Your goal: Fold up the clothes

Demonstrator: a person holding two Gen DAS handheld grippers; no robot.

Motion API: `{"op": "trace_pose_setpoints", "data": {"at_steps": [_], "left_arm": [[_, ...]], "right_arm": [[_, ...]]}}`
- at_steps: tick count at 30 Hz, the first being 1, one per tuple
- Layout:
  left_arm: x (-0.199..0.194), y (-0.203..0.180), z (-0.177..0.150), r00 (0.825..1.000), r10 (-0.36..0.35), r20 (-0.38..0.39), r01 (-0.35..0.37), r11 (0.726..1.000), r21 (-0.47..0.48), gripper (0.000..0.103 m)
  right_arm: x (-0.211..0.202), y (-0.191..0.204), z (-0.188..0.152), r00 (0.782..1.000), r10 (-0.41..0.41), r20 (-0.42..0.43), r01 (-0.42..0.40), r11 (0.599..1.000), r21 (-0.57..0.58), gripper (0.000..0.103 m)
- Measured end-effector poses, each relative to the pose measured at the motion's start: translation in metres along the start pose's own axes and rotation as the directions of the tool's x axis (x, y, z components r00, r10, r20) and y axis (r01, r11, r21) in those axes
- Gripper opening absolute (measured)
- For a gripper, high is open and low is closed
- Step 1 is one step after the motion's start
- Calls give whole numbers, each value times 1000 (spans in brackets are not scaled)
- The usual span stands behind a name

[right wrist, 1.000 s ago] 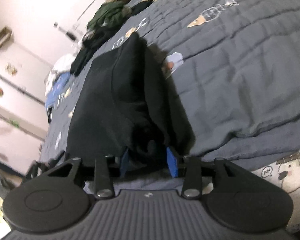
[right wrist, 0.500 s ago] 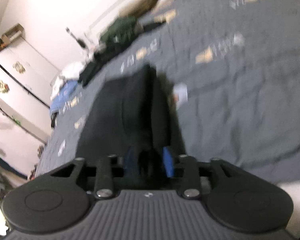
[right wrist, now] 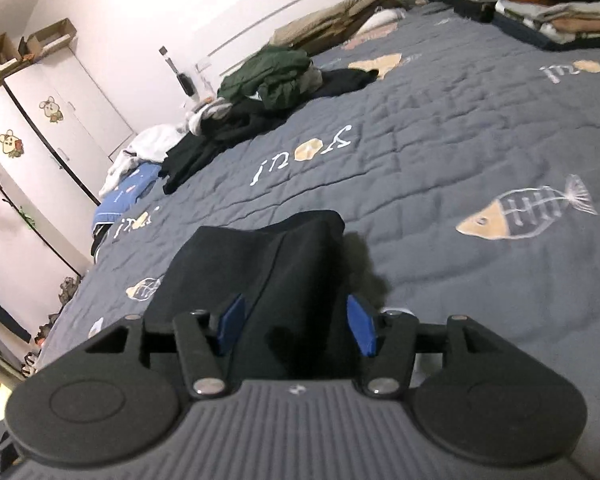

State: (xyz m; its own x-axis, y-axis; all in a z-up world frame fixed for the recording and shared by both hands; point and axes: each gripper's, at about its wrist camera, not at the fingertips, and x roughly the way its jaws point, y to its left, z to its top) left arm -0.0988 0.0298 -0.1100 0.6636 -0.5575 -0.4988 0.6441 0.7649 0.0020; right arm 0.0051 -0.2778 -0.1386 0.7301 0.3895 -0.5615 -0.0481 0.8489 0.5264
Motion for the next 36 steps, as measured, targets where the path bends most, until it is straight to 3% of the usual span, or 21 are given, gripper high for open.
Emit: {"op": "trace_pose_setpoints", "data": {"at_steps": [6, 8, 9, 13, 17, 20, 24, 26, 29, 31, 36], "left_arm": [[11, 4, 0, 1000, 21, -20, -22, 1000, -16, 74], [14, 5, 0, 999, 28, -27, -29, 999, -21, 74], [16, 6, 0, 999, 32, -31, -32, 999, -24, 74], [21, 4, 3, 999, 22, -24, -23, 999, -27, 74], [22, 1, 4, 1000, 10, -12, -10, 1000, -27, 74], [22, 2, 4, 1000, 12, -16, -13, 999, -31, 74], [20, 7, 6, 1000, 27, -11, -28, 998, -58, 75], [18, 12, 8, 1000, 22, -5, -22, 995, -99, 75], [16, 16, 11, 1000, 28, 8, -27, 991, -132, 77], [17, 17, 12, 999, 43, 10, -42, 988, -146, 82], [15, 22, 16, 994, 110, 15, -105, 976, -192, 95]], "right_arm": [[34, -14, 6, 999, 40, -20, -39, 998, 53, 55], [37, -17, 8, 998, 64, -10, -63, 995, 75, 35], [38, -18, 8, 997, 72, -7, -71, 994, 88, 16], [30, -12, 15, 993, 93, 73, -97, 994, 48, 10], [28, 3, 13, 985, 77, 151, -63, 994, -94, 10], [51, -4, 14, 999, -8, 36, 11, 995, -95, 14], [38, -12, 25, 1000, 2, 25, -1, 1000, -26, 26], [23, -7, 31, 999, 24, 41, -23, 1000, -21, 26], [1, 6, 30, 991, 127, 45, -126, 992, -14, 28], [-6, 18, 23, 982, 188, 24, -187, 982, -19, 46], [6, 54, -14, 979, 171, -111, -186, 973, -137, 53]]}}
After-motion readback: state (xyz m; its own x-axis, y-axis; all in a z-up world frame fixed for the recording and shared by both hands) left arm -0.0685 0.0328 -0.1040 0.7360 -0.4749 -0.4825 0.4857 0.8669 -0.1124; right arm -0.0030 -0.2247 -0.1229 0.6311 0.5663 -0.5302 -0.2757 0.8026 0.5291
